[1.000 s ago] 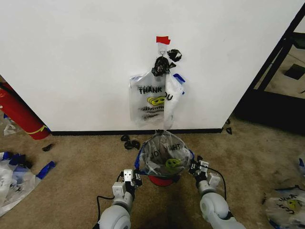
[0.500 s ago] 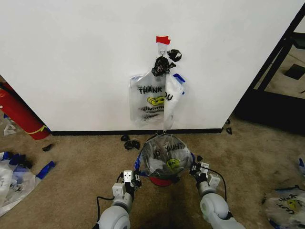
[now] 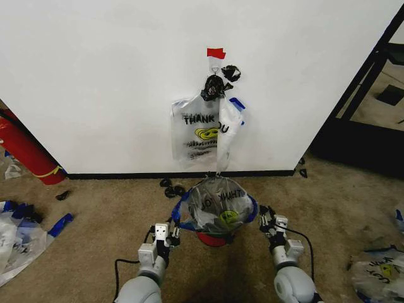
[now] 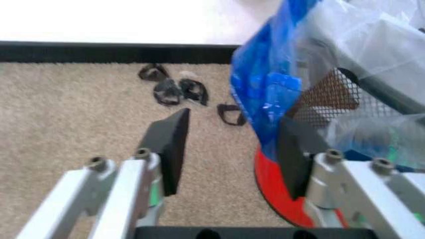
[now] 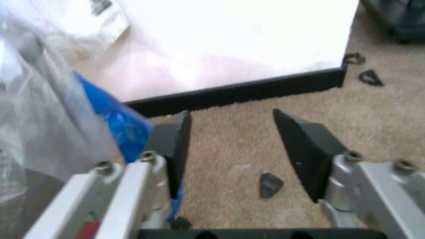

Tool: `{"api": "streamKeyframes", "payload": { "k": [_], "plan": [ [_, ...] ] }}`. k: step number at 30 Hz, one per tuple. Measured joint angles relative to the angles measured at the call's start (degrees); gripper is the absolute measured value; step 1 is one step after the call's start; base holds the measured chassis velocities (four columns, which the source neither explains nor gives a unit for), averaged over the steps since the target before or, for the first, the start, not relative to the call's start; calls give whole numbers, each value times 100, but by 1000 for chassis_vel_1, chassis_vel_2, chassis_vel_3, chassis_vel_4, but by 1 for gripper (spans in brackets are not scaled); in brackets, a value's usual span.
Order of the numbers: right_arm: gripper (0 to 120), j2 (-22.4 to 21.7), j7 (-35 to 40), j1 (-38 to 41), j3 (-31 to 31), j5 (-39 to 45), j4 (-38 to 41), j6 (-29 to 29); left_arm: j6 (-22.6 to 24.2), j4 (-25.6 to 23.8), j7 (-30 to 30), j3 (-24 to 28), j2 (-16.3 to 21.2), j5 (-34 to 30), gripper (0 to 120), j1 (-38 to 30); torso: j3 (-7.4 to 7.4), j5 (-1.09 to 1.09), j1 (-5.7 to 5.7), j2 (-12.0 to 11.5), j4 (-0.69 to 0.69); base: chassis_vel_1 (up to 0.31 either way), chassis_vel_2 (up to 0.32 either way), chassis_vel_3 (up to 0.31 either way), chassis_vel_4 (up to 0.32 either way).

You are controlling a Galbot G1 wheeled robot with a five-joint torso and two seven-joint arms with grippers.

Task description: Pick up the garbage bag from the wall and place it over the trash bin.

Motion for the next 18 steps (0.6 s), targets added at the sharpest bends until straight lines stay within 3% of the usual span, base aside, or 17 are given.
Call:
{"api": "streamKeyframes", "payload": {
  "k": [6, 12, 18],
  "plan": [
    [77, -39, -63, -230, 92, -29, 139, 204, -56, -271, -3, -61, 54, 214, 77, 434, 0, 0, 0, 0, 0, 0, 0, 0, 0],
    [96, -1, -62, -293, 90, -98, 243, 230, -230, -355, 80, -28, 0, 393, 97, 654, 0, 0, 0, 0, 1, 0, 0, 0, 0],
    [100, 19, -62, -359, 87, -179, 296, 292, -398, -638, 98, -158, 90, 331, 100, 712, 0, 0, 0, 0, 1, 0, 0, 0, 0]
  ]
}}
